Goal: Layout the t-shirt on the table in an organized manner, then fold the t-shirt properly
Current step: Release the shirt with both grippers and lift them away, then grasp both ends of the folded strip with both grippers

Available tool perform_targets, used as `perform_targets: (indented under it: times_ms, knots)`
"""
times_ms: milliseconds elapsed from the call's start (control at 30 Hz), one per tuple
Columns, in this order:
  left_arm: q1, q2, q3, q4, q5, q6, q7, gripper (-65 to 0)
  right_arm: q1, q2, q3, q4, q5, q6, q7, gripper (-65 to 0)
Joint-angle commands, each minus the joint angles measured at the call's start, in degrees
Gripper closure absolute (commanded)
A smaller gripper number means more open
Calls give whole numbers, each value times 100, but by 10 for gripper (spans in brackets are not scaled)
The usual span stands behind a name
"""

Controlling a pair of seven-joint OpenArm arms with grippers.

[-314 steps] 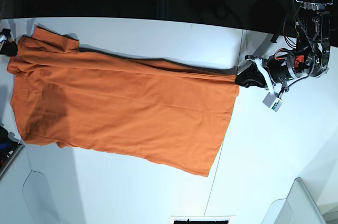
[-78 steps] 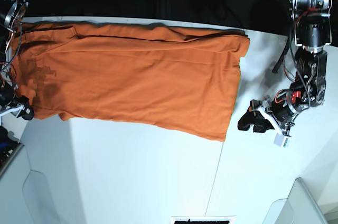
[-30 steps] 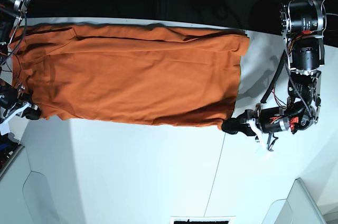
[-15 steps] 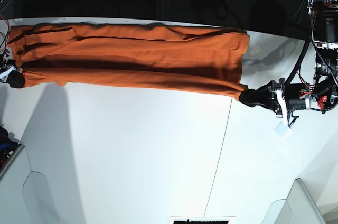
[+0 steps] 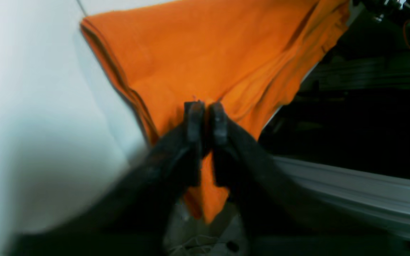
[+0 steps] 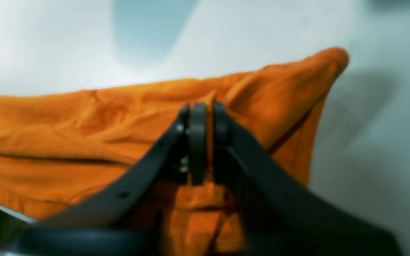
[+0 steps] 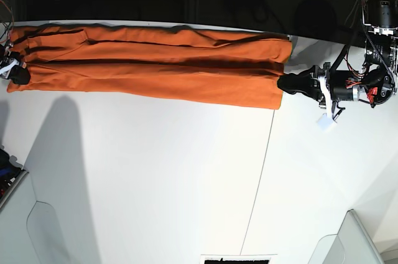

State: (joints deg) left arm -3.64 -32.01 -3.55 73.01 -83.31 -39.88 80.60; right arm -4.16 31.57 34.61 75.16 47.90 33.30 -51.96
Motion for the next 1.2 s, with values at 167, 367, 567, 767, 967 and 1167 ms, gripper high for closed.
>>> perform_targets:
  times_ms: [167, 367, 567, 767, 967, 1167]
  knots:
    - [-79, -39, -42, 81, -155, -12, -60, -300, 79, 160, 131, 199, 144, 55, 114, -247]
    - [-79, -42, -210, 81, -169, -12, -60, -300, 79, 157, 531, 861, 142, 37, 94, -247]
    - [26, -37, -944, 81, -169, -12, -60, -300, 79, 157, 586, 1464, 96, 37, -61, -246]
    - [400, -37, -1180, 81, -169, -12, -60, -300, 55, -85, 389, 1408, 33, 39, -61, -246]
    - [763, 0, -1327, 81, -169, -12, -282, -391, 48, -538, -114, 680, -271, 37, -4, -246]
    - [800, 444, -1683, 81, -50, -12, -501, -426, 50, -695, -275, -151, -293, 37, 417, -246]
